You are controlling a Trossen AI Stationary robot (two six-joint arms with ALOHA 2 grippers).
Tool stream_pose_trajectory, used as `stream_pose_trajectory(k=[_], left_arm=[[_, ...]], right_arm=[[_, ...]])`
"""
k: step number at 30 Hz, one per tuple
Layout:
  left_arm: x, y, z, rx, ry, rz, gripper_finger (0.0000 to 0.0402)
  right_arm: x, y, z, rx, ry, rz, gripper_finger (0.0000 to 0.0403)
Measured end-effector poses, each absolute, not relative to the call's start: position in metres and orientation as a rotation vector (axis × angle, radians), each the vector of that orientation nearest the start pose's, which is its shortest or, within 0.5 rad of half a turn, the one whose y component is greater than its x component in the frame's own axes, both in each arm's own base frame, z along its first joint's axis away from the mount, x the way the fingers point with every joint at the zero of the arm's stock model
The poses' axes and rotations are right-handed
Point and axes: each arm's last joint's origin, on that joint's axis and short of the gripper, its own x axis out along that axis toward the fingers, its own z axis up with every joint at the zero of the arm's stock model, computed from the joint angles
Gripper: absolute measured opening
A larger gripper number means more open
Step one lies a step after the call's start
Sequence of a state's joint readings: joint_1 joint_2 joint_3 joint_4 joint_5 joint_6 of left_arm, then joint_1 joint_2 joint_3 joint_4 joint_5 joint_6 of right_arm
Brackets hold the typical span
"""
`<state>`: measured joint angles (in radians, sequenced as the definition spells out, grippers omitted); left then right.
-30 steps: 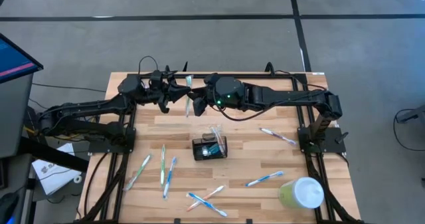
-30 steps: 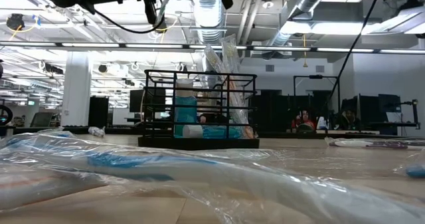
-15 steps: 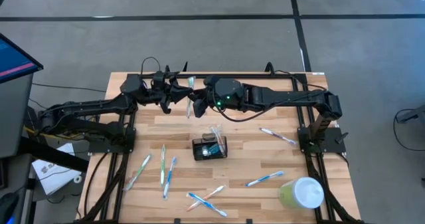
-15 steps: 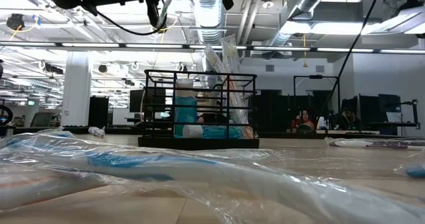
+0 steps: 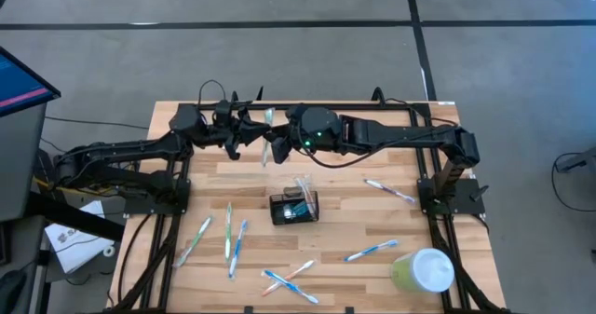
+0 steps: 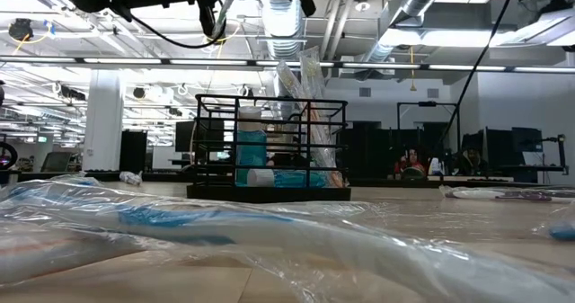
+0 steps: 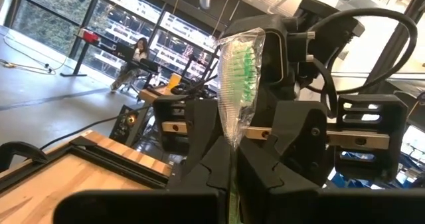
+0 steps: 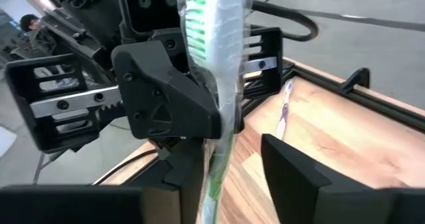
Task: Pick & Place toothbrushing station
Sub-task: Put the top right green toothbrush into the bottom right section of the mesh organizer
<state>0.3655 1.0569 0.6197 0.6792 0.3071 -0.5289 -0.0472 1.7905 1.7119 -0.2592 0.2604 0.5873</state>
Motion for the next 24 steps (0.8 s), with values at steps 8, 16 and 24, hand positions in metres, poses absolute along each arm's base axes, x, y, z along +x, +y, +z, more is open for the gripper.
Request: stream_pose_trajectory(k=[8,16,24], left_arm=[[0.2195,0.0701,0.3064,-0.45,-0.229,-0.03,0.0002],[0.2196,0.0696,0.3065,-0.449,-0.228,-0.036,0.0001],[0.2198,0.0697,0.3054,-0.485,-0.219,-0.036,0.0005]], right_arm=[[0.4164,-0.0274,0.3705,0.545,0.257,-0.326,0.0057],[0.4163,-0.0274,0.3701,0.538,0.264,-0.321,0.0016],[0.4152,-0.0268,0.368,0.524,0.293,-0.325,0.0015]])
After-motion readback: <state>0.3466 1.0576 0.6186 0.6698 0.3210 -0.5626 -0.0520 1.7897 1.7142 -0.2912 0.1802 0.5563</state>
